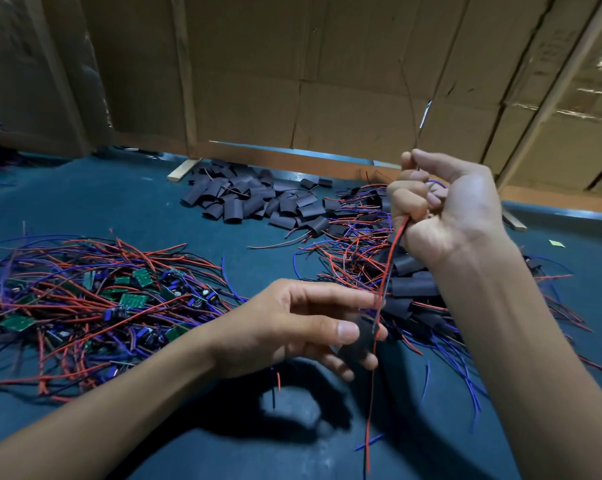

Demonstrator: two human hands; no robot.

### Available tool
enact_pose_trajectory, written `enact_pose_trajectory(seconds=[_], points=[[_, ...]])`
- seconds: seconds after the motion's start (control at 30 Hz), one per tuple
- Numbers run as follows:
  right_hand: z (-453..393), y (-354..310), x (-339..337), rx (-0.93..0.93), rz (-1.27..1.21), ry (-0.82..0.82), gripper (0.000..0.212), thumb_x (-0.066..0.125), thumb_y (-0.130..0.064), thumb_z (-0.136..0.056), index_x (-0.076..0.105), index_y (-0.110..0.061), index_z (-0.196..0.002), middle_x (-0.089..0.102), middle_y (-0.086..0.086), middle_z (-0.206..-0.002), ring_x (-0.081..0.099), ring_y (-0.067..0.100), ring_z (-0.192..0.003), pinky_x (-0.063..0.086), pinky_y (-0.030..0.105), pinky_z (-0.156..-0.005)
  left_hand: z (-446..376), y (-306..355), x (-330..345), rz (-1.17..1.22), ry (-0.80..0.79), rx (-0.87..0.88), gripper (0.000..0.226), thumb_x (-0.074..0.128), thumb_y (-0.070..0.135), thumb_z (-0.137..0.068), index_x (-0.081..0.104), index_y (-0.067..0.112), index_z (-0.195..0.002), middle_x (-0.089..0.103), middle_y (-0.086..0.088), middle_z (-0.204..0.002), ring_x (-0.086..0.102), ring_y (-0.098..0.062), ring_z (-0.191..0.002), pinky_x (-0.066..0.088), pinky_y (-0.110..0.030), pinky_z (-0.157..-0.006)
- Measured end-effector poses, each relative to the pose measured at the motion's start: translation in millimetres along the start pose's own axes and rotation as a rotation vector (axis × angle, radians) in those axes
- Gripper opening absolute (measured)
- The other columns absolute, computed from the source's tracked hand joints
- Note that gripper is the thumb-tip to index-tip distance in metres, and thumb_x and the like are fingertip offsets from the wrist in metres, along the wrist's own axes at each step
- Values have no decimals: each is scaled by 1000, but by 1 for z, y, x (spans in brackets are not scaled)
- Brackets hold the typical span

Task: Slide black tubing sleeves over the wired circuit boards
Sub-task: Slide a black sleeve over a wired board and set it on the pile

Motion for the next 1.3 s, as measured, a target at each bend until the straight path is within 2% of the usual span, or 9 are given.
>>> enact_pose_trajectory(seconds=[0.17,0.33,0.43,0.53,0.77,0.87,1.0,1.3], points=[[2,-8,-2,150,-190,17,20,49,-2,-96,52,0,-76,34,-3,-63,25,6,-35,18,18,-27,-2,-1,-8,-114,157,36,44,70,2,-86,68,16,-128,66,-17,-130,65,-39,-117,58,-40,-87],[3,-4,1,222,-230,30,18,47,0,-93,48,-4,-76,22,-13,-75,24,8,-33,19,20,-26,-1,2,-4,-120,91,59,45,67,0,-87,67,17,-129,68,-13,-129,64,-34,-120,57,-45,-94],[4,1,1,224,-279,37,21,46,1,-91,47,-4,-71,24,-10,-68,23,9,-34,19,20,-26,-1,1,0,-140,77,61,44,67,0,-88,68,19,-128,67,-17,-129,64,-36,-120,56,-46,-94],[3,3,-1,191,-275,67,30,45,0,-95,48,-2,-65,27,-7,-62,22,6,-38,19,18,-27,0,0,1,-139,48,48,44,66,-2,-89,65,14,-130,66,-18,-130,63,-38,-121,56,-46,-95],[-2,4,-5,99,-236,105,25,45,0,-95,43,-9,-72,34,1,-48,23,8,-31,16,18,-27,2,1,0,-86,4,50,46,64,-2,-89,59,9,-134,65,-18,-131,64,-43,-117,54,-48,-94],[-2,5,-6,49,-206,99,27,43,-1,-94,40,-12,-70,34,0,-51,22,6,-34,15,17,-29,2,3,0,-55,-3,61,47,63,-2,-89,58,7,-134,65,-20,-130,63,-45,-116,54,-48,-93],[-2,3,-7,-53,-93,95,27,42,-1,-94,37,-15,-71,35,-3,-58,22,5,-36,14,16,-31,3,5,0,-31,-27,86,48,62,-3,-88,64,18,-131,68,-16,-127,66,-43,-112,55,-45,-91],[2,-1,-1,-230,94,40,19,45,-8,-94,40,-15,-77,34,-5,-59,20,6,-41,15,20,-32,5,5,0,4,-58,63,48,63,-2,-86,63,14,-131,69,-17,-122,68,-43,-107,55,-43,-87]])
Point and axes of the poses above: each hand's wrist, its own z-axis away from the middle knuckle, its own x-axis out of the palm, y = z × x, the point moved 3 cm from there along -z, towards the middle knuckle
